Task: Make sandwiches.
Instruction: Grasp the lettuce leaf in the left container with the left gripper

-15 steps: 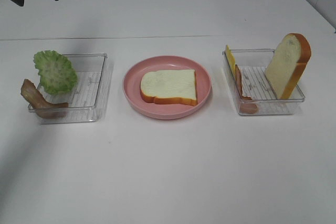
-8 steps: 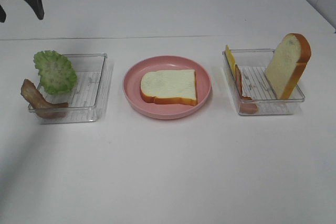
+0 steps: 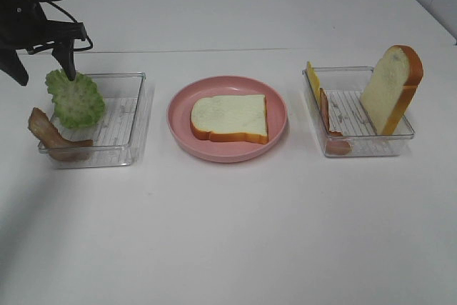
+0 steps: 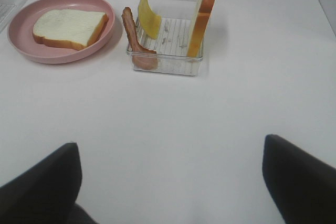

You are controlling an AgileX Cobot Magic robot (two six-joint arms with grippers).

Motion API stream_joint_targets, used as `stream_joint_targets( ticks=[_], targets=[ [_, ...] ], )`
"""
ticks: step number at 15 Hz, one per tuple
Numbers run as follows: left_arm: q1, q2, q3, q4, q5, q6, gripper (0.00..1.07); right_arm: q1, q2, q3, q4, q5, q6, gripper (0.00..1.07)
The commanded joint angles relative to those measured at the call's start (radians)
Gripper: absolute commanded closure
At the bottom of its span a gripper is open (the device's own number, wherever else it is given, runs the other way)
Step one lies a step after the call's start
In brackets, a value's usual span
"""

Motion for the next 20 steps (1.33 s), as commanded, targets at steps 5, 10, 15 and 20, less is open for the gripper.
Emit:
stream_joint_targets(
  ticks=[5,10,15,20],
  targets=[
    [-0.003,0.054,-0.011,-0.019,-0.058,-0.002,0.44,-0.008,-0.016,0.001,0.002,-0.008,-0.014,0.2],
    [-0.003,0.057,-0.011,-0.021,-0.083,-0.002,0.52,-0.008,-0.016,0.001,0.002,-0.008,-0.014,0.2],
    [-0.003,0.064,-0.011,-0.021,-0.084,-0.002,0.61,-0.008,-0.016,0.001,0.002,-0.008,-0.014,0.2],
    [-0.003,0.062,-0.011,-0.021,-0.086,0.002,0.91,-0.008,-0.016,0.001,0.002,-0.008,-0.014,0.2]
  ],
)
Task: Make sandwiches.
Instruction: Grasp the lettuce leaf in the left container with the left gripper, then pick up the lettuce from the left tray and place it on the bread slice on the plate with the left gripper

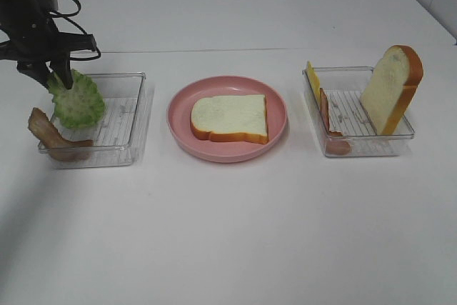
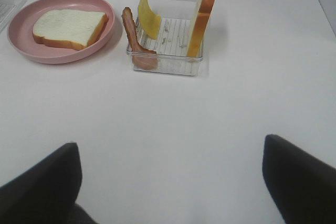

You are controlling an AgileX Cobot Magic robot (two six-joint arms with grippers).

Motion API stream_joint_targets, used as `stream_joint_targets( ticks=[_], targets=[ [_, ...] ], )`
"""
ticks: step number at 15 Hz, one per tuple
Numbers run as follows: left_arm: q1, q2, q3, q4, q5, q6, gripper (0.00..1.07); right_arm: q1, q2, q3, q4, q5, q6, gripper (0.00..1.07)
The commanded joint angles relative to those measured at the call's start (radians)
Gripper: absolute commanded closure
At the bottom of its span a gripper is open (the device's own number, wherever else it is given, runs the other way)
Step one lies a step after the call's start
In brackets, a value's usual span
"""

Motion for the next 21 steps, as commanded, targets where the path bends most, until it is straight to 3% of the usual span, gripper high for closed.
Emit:
stream_joint_targets(
  ticks=[1,3,11,16,17,18,21],
  targets=[
    [-0.003,-0.002,0.0,-0.006,-0.005,0.002,0.98,-0.008,-0.016,0.001,0.002,-0.008,-0.014,0.2],
    [-0.003,-0.002,0.0,-0.002,-0.006,0.002,1.07,-0.008,-0.016,0.001,0.002,-0.008,-0.014,0.2],
    [-0.003,-0.101,-0.006,-0.046,-0.029,0.009,1.07,-0.008,-0.016,0.001,0.002,-0.008,-0.014,0.2],
    [-0.003,-0.143,-0.006,-0.357,-0.092,0.14,1.07,-0.008,-0.016,0.001,0.002,-0.008,-0.014,0.2],
    [-0.004,-0.14,-0.006,-0.45,-0.092,0.176,1.07,-0.008,-0.016,0.001,0.002,-0.008,-0.014,0.2],
    [-0.032,-0.14,-0.006,-0.574,-0.115,0.249,1.07,-0.008,-0.016,0.001,0.002,-0.008,-0.014,0.2],
    [-0.098,-0.14,-0.006,-0.659,-0.172,0.294,1.07,-0.008,-0.016,0.001,0.002,-0.008,-0.014,0.2]
  ],
)
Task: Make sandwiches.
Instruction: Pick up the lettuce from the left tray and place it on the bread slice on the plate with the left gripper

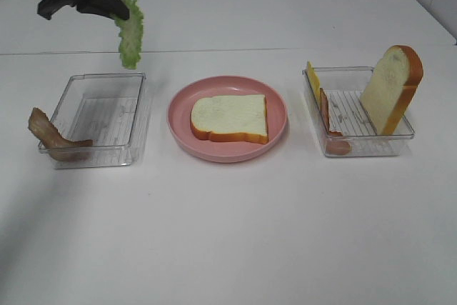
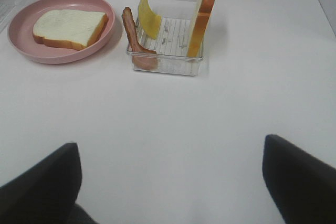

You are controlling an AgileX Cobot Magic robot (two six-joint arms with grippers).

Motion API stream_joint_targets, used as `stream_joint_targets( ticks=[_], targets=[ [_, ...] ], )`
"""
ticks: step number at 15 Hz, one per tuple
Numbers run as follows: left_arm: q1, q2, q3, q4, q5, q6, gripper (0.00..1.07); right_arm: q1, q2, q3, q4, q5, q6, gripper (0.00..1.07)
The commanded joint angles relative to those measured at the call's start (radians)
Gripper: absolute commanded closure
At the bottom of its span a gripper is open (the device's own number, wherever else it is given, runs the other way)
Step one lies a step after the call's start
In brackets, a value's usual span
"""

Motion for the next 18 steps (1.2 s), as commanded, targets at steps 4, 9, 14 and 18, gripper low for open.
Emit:
stream_joint_targets(
  ticks=[4,9,14,18],
  targets=[
    [-0.17,0.023,-0.003,-0.157,-0.113,0.029,1.07,-0.008,-0.016,0.001,0.002,-0.008,-0.014,0.2],
    [-0.293,0.131,-0.003,-0.382,-0.113,0.168,1.07,-0.008,-0.016,0.001,0.002,-0.008,-0.014,0.2],
    [-0.311,0.21,-0.002,-0.4,-0.084,0.197,1.07,-0.008,-0.016,0.001,0.002,-0.008,-0.014,0.2],
    [-0.289,0.213,-0.002,-0.276,-0.084,0.193,1.07,-0.008,-0.016,0.001,0.002,-0.008,-0.014,0.2]
  ],
)
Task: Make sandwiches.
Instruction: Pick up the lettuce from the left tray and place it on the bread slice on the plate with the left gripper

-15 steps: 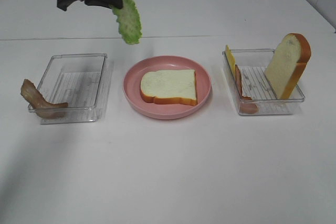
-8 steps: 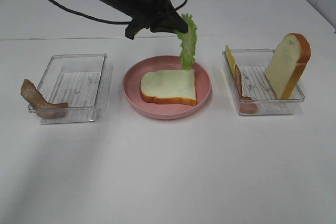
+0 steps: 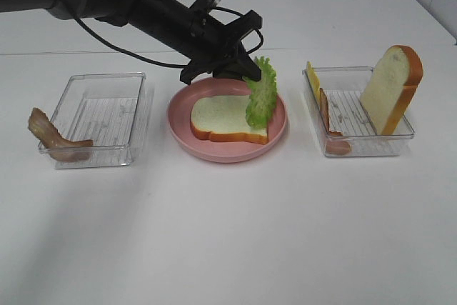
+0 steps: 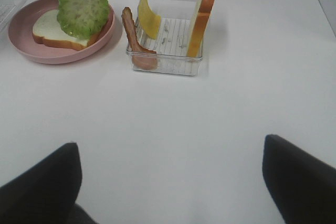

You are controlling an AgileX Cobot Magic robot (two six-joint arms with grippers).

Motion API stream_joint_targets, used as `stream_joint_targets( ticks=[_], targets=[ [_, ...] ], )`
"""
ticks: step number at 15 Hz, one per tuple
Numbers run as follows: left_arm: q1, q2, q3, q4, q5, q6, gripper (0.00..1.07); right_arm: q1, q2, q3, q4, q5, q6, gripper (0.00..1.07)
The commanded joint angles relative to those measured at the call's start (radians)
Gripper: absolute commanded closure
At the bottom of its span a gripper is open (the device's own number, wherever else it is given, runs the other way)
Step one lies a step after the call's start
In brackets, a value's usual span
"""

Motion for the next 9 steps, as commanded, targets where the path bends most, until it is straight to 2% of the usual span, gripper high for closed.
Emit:
stream_joint_targets(
  ticks=[1,2,4,7,8,9],
  targets=[
    [0.009,-0.002,-0.003,0.108,0.008,-0.022,1.07,-0.008,-0.016,0.001,0.002,-0.008,-0.014,0.2],
    [0.012,-0.002,-0.003,0.169,0.008,-0.044,1.07,-0.008,-0.016,0.001,0.002,-0.008,-0.014,0.2],
    [0.015,-0.002,-0.003,0.275,0.005,-0.05,1.07,-0.008,-0.016,0.001,0.002,-0.008,-0.014,0.2],
    [0.015,-0.002,-0.003,0.289,-0.009,-0.05,1.07,-0.008,-0.016,0.001,0.002,-0.008,-0.014,0.2],
    [0.015,-0.002,-0.003,0.294,-0.029,-0.05,0.94,-0.008,-0.016,0.001,0.002,-0.008,-0.014,0.2],
    [0.015,-0.002,-0.003,0.294,-0.036,-0.05,0.89,-0.008,-0.016,0.001,0.002,-0.008,-0.014,0.2]
  ],
)
